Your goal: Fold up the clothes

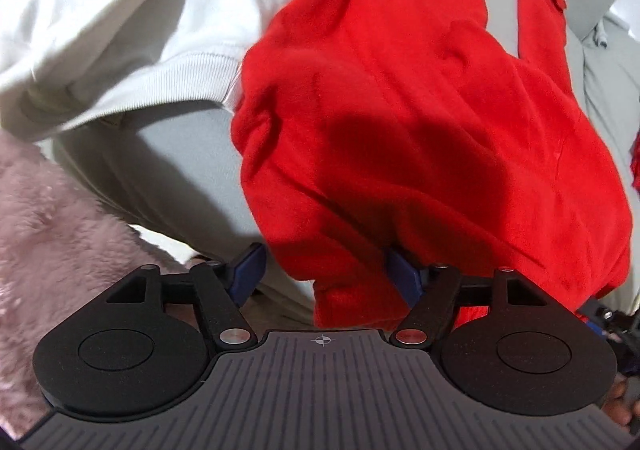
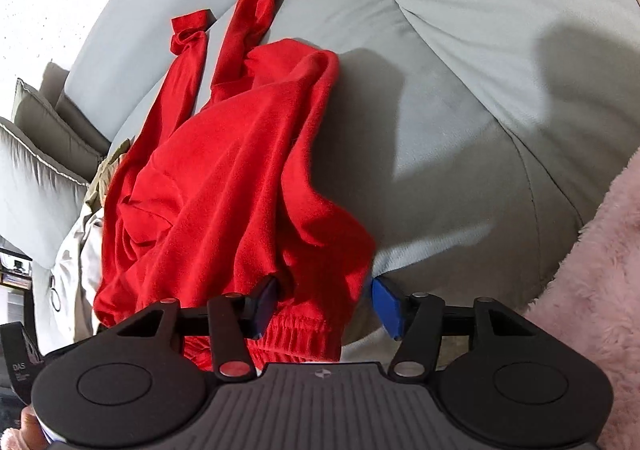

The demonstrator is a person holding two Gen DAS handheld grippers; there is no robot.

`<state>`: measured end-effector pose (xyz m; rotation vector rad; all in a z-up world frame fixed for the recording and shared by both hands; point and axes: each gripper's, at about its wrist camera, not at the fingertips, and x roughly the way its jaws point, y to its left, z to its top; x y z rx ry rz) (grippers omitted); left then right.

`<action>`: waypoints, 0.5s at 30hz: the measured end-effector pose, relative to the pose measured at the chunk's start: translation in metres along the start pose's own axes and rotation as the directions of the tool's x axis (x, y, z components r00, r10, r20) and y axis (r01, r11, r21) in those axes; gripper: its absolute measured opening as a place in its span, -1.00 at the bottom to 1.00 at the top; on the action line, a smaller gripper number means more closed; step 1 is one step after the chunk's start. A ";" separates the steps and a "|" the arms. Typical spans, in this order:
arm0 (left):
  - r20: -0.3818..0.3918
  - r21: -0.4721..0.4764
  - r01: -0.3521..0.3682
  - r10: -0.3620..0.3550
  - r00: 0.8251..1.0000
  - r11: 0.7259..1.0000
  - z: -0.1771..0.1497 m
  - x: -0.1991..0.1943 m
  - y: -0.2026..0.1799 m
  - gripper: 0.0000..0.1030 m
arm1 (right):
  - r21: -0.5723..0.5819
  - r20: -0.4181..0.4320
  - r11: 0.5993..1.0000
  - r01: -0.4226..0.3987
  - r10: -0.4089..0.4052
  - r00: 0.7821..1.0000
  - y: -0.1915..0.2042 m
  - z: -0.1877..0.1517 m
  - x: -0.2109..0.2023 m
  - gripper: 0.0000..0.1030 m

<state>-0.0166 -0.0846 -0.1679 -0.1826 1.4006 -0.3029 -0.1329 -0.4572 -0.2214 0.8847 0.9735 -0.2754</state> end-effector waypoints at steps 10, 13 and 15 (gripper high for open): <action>-0.002 0.008 0.087 -0.087 0.996 0.996 -0.017 -0.027 0.012 -0.89 | 0.030 0.004 0.994 -0.102 0.102 0.995 -0.014 0.000 -0.025 -0.84; -0.004 0.011 0.114 -0.114 0.993 0.993 -0.022 -0.035 0.018 -0.91 | 0.079 0.016 0.985 -0.154 0.153 0.988 -0.016 -0.002 -0.038 -0.84; 0.005 0.006 0.137 -0.137 0.991 0.991 -0.023 -0.042 0.021 -0.92 | 0.109 0.033 0.974 -0.197 0.194 0.980 -0.017 -0.004 -0.051 -0.84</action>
